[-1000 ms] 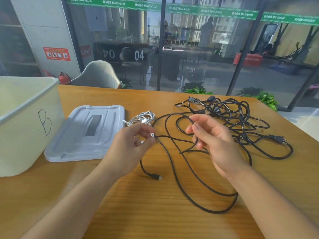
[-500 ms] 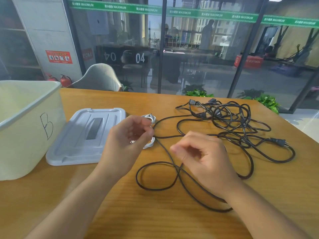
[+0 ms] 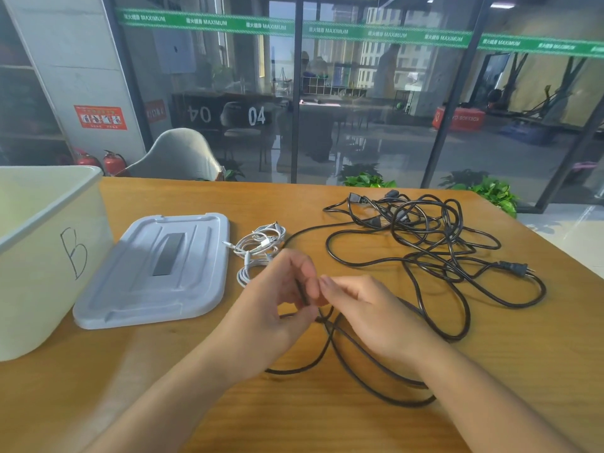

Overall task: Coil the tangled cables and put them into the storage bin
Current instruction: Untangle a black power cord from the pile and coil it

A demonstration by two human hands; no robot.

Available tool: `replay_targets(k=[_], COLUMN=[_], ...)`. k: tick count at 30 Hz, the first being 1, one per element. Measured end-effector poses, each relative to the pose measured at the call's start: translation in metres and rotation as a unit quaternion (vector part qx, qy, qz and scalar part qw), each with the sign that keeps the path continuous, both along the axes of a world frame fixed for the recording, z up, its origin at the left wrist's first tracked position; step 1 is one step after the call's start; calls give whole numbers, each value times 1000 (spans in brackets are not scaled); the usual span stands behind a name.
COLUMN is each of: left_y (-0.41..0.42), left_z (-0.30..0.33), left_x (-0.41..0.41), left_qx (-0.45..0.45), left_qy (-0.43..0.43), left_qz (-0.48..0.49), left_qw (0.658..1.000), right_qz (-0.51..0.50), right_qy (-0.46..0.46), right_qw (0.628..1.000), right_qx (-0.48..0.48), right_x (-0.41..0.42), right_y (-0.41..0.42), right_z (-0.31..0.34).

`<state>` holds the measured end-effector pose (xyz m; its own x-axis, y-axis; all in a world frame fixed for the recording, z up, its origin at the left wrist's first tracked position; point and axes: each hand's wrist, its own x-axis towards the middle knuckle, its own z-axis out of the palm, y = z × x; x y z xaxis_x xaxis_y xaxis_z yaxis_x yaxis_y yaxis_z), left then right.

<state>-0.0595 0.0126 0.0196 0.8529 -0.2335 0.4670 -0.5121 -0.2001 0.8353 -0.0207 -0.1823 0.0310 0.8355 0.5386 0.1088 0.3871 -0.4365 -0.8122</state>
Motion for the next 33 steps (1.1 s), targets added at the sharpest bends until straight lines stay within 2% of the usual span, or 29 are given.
replay_targets(k=[3,8,14,17,20,22,25,33], left_y=[1,5,7,8,5,7,9,10], left_z=[0,-2,-1,0,3,7,10,20], left_x=[2,4,5,4,6,7,5,4], left_qx=[11,23,36,32,-94,-189,-268,-354], left_qy=[5,19,-17,44,109,152,181,233], left_qz=[48,149,224,199,127,68,7,-88], left_qw=[999,988,974,979,981,968,946,902], right_qz=[25,21,-54,-58,-5,23,57,111], right_qy=[6,-49,-96,-121,-127,-149,-155,-149], right_qw=[1000,998,991,984,986,986,986,982], right_qx=[-5,-16,75,120,112,78,36,-34], right_x=[0,-1,-2,-6,-10,-12,-13,-10], right_y=[-1,-1,2,6,9,11,13,12], right_z=[-1,-1,-1,-1,-3,-6,-9,-17])
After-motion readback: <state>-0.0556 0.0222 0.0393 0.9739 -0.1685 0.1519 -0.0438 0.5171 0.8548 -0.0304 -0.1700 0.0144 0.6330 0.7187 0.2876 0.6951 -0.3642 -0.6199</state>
